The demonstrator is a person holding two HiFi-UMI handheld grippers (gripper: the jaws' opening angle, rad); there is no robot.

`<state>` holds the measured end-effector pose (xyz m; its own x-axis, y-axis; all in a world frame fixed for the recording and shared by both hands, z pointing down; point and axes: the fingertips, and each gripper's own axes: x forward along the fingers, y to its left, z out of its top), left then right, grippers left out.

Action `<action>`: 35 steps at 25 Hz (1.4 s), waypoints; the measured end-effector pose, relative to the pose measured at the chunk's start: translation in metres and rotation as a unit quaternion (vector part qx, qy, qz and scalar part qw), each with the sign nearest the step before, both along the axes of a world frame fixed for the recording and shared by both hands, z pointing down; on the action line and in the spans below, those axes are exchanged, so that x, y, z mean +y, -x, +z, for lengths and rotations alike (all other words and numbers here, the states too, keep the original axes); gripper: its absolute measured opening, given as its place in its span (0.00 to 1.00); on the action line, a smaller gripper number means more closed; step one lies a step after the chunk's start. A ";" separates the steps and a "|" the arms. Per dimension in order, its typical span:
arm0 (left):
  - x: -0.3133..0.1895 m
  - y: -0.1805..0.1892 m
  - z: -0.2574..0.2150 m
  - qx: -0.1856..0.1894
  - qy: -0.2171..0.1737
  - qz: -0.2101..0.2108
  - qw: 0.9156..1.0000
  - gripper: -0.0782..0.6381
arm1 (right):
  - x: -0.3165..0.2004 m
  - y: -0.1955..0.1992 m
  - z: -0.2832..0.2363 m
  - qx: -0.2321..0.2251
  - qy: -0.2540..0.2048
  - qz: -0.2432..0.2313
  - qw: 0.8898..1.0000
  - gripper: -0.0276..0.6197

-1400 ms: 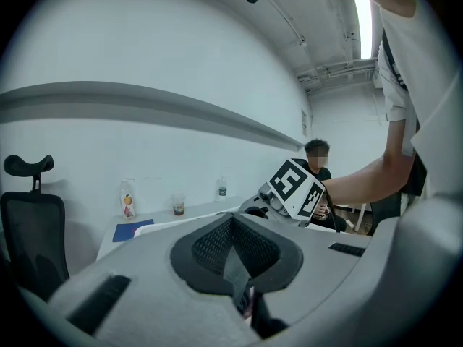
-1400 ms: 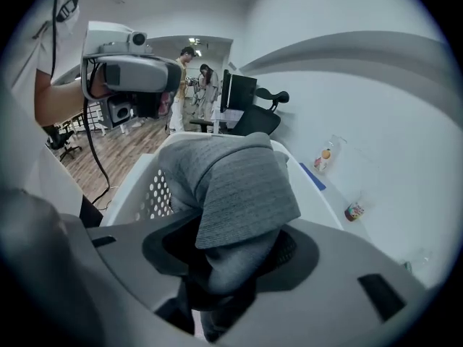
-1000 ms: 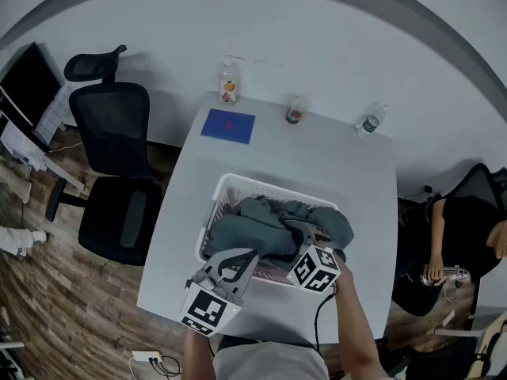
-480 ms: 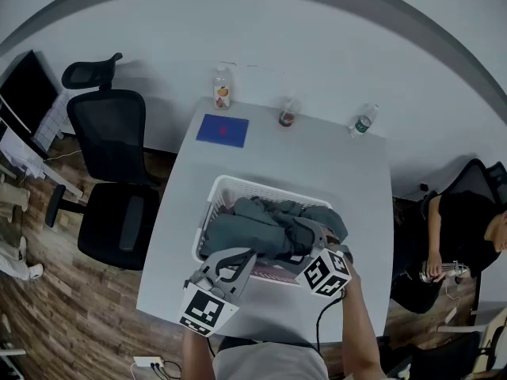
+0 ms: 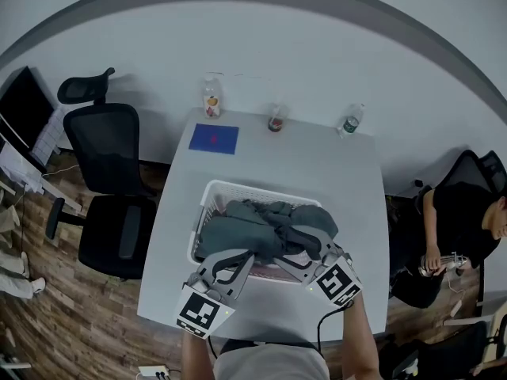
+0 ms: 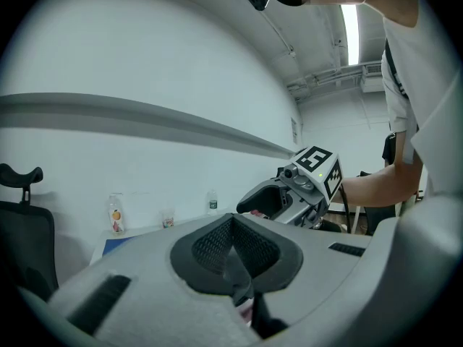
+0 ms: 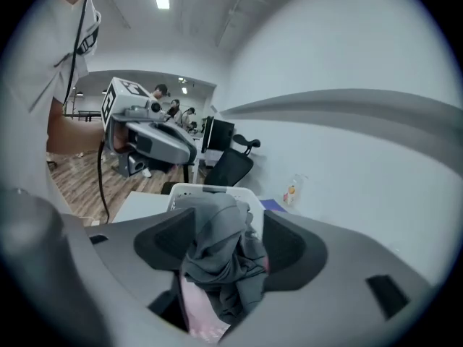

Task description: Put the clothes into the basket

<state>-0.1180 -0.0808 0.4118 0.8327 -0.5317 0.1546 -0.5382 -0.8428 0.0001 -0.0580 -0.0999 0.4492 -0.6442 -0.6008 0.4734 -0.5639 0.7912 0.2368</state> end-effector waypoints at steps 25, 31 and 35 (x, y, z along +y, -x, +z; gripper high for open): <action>0.041 -0.026 -0.055 0.085 -0.023 0.037 0.995 0.12 | 0.067 -0.029 -0.088 -0.229 -0.076 0.069 0.968 0.05; 0.044 -0.025 -0.056 0.084 -0.027 0.037 0.995 0.12 | 0.070 -0.028 -0.088 -0.224 -0.076 0.070 0.969 0.05; 0.045 -0.024 -0.058 0.087 -0.041 0.037 0.995 0.12 | 0.071 -0.029 -0.089 -0.222 -0.076 0.071 0.970 0.05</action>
